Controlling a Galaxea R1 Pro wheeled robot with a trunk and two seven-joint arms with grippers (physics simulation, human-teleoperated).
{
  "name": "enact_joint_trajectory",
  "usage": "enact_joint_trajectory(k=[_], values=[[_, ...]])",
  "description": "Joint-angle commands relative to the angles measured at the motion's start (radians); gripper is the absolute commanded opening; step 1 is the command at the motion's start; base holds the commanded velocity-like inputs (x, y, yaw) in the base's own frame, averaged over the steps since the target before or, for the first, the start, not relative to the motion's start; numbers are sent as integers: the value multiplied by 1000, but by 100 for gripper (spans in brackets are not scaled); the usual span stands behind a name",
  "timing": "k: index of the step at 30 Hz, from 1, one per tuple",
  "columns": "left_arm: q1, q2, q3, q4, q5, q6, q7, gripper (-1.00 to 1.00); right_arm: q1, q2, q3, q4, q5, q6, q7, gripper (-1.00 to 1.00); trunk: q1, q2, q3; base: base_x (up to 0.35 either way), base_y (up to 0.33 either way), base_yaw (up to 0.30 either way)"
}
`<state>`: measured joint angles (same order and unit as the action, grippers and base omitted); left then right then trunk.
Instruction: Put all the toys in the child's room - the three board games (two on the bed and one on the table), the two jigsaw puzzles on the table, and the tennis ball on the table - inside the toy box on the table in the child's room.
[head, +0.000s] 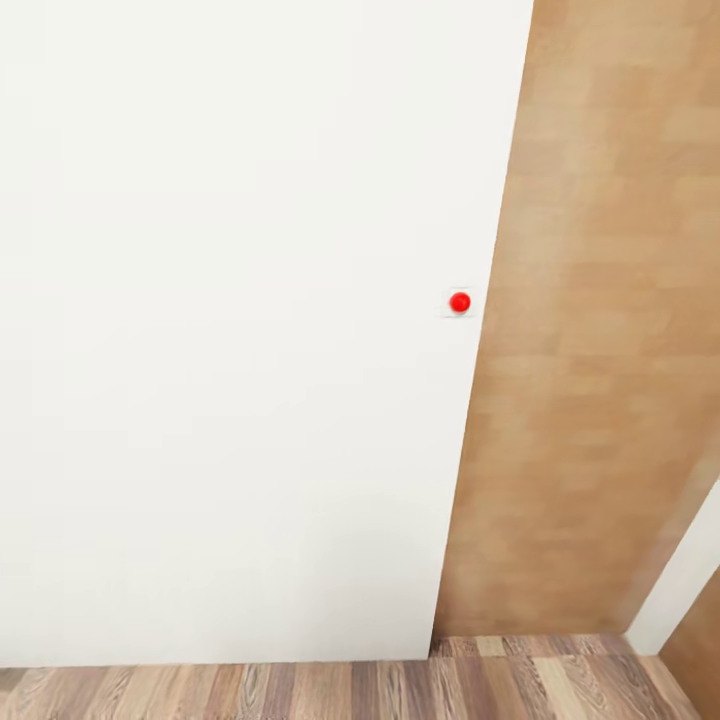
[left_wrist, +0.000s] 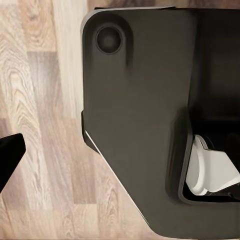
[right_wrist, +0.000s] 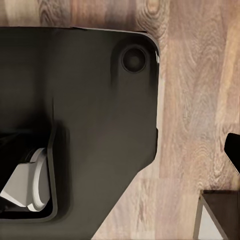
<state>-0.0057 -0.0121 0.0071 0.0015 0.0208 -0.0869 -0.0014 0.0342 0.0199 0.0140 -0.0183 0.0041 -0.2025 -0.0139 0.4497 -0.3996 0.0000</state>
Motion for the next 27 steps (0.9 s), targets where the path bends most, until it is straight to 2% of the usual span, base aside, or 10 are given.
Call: enact_joint_trajectory(k=[1, 27], values=[[0, 0, 1, 2, 2, -4, 0, 100, 1, 0, 1, -2, 0, -1, -1, 100, 0, 0, 0, 0, 0, 272], [0, 0, 1, 3, 2, -4, 0, 100, 1, 0, 1, -2, 0, -2, -1, 100, 0, 0, 0, 0, 0, 272]])
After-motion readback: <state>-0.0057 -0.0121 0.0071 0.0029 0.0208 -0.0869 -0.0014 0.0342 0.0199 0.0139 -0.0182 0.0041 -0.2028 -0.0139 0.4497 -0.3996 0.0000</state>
